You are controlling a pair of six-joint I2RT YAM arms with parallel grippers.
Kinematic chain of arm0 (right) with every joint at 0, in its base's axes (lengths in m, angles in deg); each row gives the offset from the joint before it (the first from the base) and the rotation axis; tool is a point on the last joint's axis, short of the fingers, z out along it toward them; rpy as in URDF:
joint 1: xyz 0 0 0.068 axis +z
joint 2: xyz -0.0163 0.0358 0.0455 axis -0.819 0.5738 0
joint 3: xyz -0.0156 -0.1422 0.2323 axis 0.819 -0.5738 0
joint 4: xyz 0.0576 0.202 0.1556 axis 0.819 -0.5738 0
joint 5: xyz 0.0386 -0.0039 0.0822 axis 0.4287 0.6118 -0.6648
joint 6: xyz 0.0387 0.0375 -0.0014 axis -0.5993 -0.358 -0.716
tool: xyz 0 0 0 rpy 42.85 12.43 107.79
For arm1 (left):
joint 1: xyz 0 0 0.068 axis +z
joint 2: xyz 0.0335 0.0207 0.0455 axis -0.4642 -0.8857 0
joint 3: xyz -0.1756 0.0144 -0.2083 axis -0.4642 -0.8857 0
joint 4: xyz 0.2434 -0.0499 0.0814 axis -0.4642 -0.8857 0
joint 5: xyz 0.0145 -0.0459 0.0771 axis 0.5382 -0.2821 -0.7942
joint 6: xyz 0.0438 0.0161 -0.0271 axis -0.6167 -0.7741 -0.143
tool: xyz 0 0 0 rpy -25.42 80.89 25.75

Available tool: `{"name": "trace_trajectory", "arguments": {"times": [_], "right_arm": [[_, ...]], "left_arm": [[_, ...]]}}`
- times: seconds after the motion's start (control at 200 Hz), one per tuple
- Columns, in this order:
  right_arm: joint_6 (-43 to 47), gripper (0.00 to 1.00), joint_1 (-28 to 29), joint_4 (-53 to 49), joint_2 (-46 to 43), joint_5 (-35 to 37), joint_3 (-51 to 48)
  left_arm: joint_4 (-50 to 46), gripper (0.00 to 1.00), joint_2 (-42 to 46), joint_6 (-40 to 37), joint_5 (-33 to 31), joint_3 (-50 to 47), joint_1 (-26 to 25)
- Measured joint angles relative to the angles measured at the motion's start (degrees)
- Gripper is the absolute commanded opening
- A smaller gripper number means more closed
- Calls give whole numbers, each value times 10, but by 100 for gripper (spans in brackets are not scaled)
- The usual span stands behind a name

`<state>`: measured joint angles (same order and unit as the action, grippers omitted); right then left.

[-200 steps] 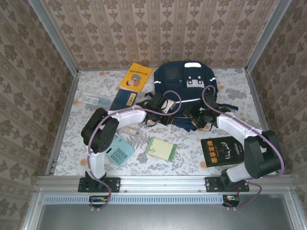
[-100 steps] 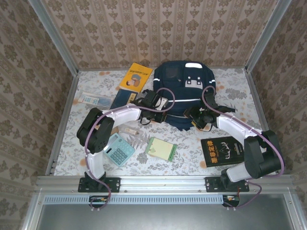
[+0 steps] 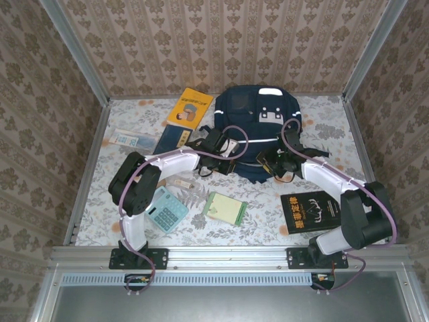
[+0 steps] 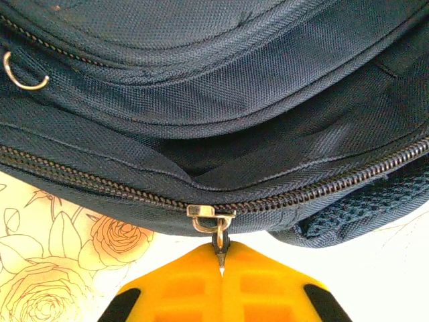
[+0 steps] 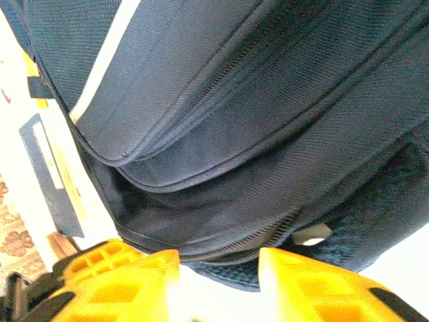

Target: Pack the student bag

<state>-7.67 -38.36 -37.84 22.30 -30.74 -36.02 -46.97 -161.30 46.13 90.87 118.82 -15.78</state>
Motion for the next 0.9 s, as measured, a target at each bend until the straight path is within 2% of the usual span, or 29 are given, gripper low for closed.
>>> {"name": "trace_trajectory", "arguments": {"times": [0.13, 0.24, 0.465, 0.76, 0.9], "right_arm": [[-10, 34, 5, 11, 26, 0, 21], [-20, 41, 8, 17, 45, 0, 30], [-44, 43, 15, 16, 55, 5, 30], [-94, 44, 43, 12, -14, 45, -26], [-101, 43, 42, 11, -13, 56, -36]], "left_arm": [[-1, 0, 0, 0, -1, 2, -2], [-2, 0, 0, 0, -4, 6, -5], [-2, 0, 0, 0, -8, 6, -8], [-2, 0, 0, 0, -8, 7, -9], [-4, 0, 0, 0, -8, 10, -11]]}}
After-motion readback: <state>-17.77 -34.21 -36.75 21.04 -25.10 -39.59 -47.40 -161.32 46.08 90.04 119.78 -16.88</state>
